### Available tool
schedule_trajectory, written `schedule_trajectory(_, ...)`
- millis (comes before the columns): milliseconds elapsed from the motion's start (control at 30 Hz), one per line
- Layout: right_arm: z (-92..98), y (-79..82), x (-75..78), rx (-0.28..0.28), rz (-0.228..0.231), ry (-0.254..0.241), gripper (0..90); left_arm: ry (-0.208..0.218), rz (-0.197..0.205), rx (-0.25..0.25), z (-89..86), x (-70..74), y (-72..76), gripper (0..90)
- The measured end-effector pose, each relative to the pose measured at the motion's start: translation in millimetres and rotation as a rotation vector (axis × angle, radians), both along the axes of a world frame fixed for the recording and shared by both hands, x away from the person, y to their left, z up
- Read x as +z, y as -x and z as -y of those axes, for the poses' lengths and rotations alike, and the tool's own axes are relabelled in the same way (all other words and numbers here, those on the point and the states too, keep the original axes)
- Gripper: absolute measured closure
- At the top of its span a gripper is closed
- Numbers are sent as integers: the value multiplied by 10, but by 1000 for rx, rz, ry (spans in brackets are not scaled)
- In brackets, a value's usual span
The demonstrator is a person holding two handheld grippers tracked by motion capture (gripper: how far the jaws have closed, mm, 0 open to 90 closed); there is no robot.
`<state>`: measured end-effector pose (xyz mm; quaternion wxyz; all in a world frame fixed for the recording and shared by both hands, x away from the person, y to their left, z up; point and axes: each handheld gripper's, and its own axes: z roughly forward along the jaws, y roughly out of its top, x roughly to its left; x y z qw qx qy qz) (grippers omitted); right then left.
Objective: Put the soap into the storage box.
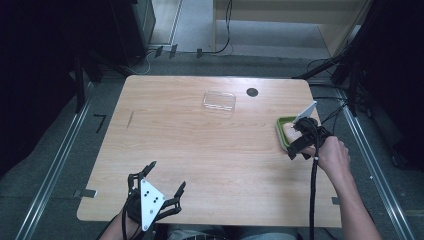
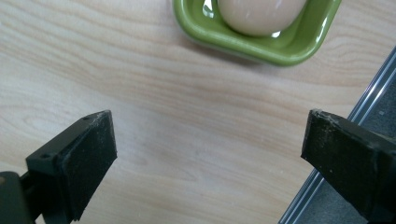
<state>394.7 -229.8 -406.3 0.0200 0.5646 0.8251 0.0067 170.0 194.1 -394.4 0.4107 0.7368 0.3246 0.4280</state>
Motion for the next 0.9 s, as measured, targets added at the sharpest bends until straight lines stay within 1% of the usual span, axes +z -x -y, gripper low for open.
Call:
schedule_trajectory(133, 18, 100, -9, -2, -4, 2, 29, -1, 1, -1, 0, 1, 2, 99)
schedule_trajectory(233, 30, 174, -43, 6, -3, 2, 24, 1, 1, 0, -1, 0, 2, 99)
schedule_trajectory(300, 31, 225, -67, 8, -15, 9, 24, -1, 1, -1, 0, 1, 2, 99)
schedule_trajectory(433, 40, 323, -99, 19, -16, 5, 24, -3, 1, 0, 1, 2, 4, 99)
schedule_trajectory(500, 37, 380, -120, 16, -17, 3, 24, -2, 1, 0, 1, 2, 4, 99)
schedule_trajectory(700, 36, 549, -231, 38, -46, 7, 24, -4, 0, 0, 4, 1, 3, 99)
schedule_trajectory(767, 48, 589, -274, 44, -53, 6, 24, -6, 2, -2, 7, 1, 2, 99)
schedule_trajectory(833, 50, 623, -316, 43, -71, 5, 23, -7, 1, -3, 8, 0, 1, 99)
schedule_trajectory(900, 59, 643, -352, 47, -81, 11, 22, -7, 2, -3, 8, -1, 2, 99)
